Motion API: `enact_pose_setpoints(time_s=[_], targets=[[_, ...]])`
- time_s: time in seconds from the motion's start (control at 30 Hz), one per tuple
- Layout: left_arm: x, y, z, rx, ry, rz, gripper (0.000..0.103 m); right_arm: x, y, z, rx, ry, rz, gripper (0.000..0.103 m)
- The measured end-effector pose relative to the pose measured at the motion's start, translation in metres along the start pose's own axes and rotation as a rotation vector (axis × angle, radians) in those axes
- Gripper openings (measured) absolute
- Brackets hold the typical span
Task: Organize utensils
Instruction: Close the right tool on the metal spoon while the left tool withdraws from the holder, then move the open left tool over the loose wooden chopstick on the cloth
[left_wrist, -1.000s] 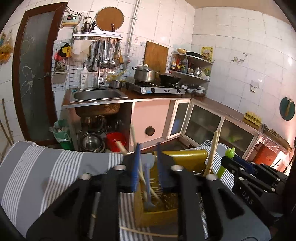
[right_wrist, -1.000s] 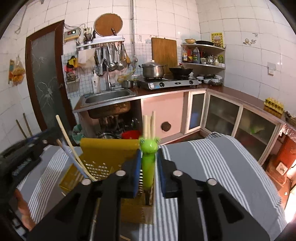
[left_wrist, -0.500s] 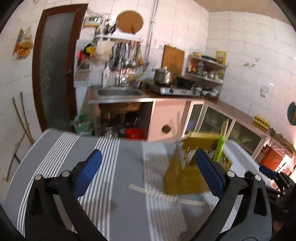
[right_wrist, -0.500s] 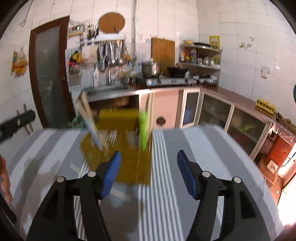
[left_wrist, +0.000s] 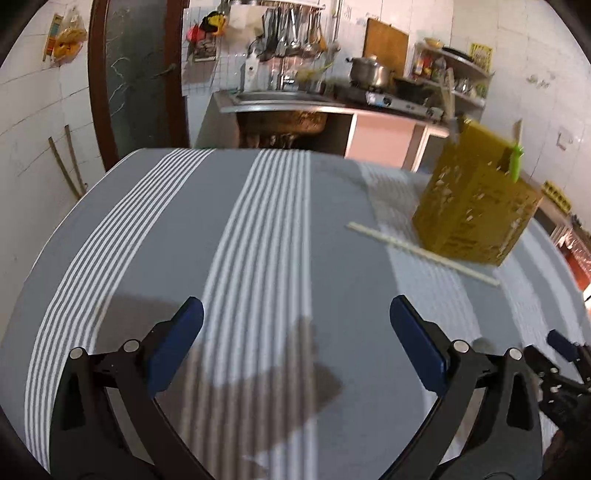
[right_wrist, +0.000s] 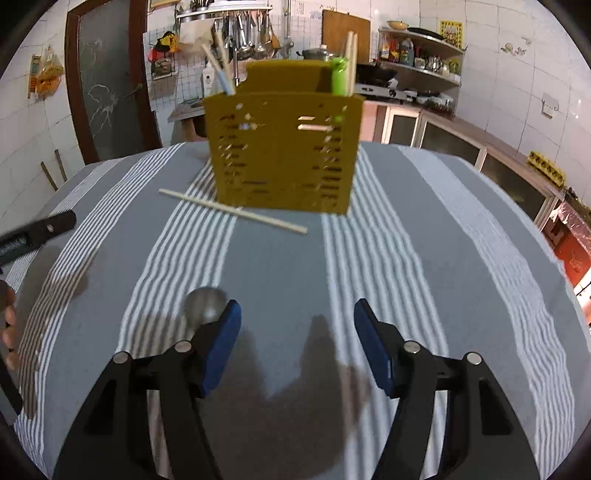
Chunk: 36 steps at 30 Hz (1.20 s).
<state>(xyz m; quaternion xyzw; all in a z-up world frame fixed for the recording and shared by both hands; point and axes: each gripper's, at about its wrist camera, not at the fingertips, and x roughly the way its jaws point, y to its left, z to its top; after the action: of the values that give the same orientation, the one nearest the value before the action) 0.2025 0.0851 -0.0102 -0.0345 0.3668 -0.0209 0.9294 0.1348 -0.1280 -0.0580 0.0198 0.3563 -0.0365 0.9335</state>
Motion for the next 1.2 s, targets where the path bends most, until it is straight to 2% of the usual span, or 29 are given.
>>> enact_pose_setpoints(time_s=[0.23,0.33,0.4,0.47,0.6,0.73,0.83,1.03,1.2], targets=[[0.018,0.022,-0.003,-0.026,0.045,0.028,0.098,0.01,0.03,-0.007,-0.058,0.058,0.028,0.063],[0.021,0.023,-0.004,-0.016,0.057,0.036,0.098,0.016,0.039,-0.009,-0.073,0.089,0.03,0.058],[0.022,0.022,-0.004,-0.012,0.065,0.028,0.098,0.022,0.043,-0.01,-0.074,0.119,0.045,0.04],[0.022,0.019,-0.003,-0.009,0.069,0.026,0.098,0.026,0.046,-0.009,-0.075,0.129,0.05,0.037],[0.02,0.011,-0.003,-0.012,0.078,0.008,0.097,0.029,0.049,-0.008,-0.084,0.125,0.058,0.01],[0.021,-0.002,0.0,-0.022,0.082,-0.015,0.097,0.029,0.04,-0.006,-0.073,0.123,0.084,0.009],[0.023,-0.018,0.002,-0.007,0.085,-0.033,0.095,0.028,0.023,-0.003,-0.068,0.116,0.072,0.009],[0.035,-0.052,0.007,0.016,0.098,-0.042,0.095,0.035,-0.036,0.007,-0.014,0.095,-0.002,0.009],[0.057,-0.068,0.023,-0.017,0.118,-0.011,0.093,0.037,-0.08,0.013,0.042,0.067,-0.063,0.009]])
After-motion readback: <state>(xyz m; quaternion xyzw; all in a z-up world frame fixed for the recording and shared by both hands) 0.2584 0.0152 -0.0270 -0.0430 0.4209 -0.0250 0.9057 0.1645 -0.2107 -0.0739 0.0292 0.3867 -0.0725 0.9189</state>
